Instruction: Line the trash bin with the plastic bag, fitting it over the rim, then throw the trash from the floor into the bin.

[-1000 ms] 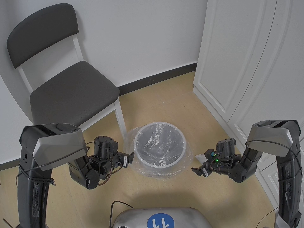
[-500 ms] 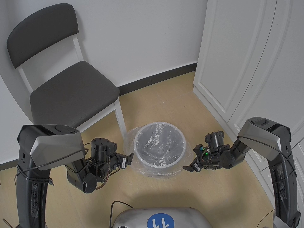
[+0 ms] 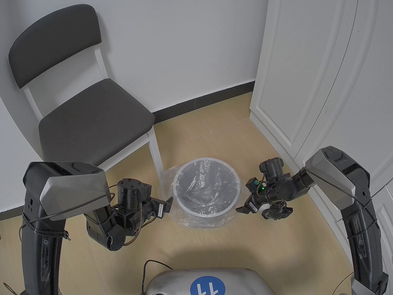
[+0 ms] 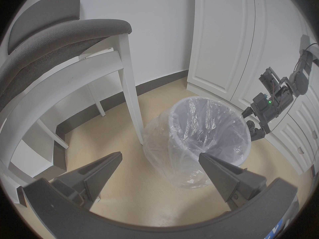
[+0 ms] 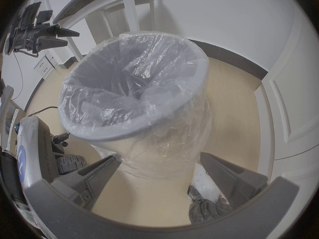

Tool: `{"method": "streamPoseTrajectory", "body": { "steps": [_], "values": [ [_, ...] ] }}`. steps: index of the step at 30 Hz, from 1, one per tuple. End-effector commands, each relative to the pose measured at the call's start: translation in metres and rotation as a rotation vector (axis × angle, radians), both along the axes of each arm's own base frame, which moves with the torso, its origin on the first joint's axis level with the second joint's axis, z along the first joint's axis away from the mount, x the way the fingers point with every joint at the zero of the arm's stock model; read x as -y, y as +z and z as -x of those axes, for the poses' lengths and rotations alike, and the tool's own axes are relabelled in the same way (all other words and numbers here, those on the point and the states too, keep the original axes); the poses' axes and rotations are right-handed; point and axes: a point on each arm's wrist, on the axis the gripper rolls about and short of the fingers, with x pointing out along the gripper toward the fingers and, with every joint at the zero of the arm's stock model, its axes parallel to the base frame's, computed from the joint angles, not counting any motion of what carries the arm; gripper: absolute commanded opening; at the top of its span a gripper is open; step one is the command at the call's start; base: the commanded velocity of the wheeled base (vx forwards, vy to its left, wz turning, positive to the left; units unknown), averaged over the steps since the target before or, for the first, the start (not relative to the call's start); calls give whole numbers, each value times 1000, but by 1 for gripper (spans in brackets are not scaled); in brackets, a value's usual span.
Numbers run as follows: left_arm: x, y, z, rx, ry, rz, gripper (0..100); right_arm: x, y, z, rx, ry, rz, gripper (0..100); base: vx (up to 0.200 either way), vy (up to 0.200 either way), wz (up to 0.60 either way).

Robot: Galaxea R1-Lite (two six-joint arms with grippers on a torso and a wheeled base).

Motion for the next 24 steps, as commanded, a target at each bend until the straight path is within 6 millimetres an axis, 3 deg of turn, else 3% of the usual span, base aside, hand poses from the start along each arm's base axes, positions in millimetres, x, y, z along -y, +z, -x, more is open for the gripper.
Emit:
{"method": "streamPoseTrajectory", "body": {
  "steps": [1, 11, 15, 24],
  "values": [
    [0, -3, 1, -7, -3, -3, 100, 5, -3, -8, 4, 22, -8, 0, 0, 0, 0],
    [1, -9, 1, -19, -7, -10, 100, 20, -2, -13, 1, 20, -21, 0, 0, 0, 0],
    [3, -11, 2, -23, -11, -12, 100, 27, 1, -26, 32, 3, -23, 0, 0, 0, 0],
    [5, -14, 2, -13, -16, -7, 100, 20, -9, -35, 11, 55, -49, 0, 0, 0, 0]
  ]
}}
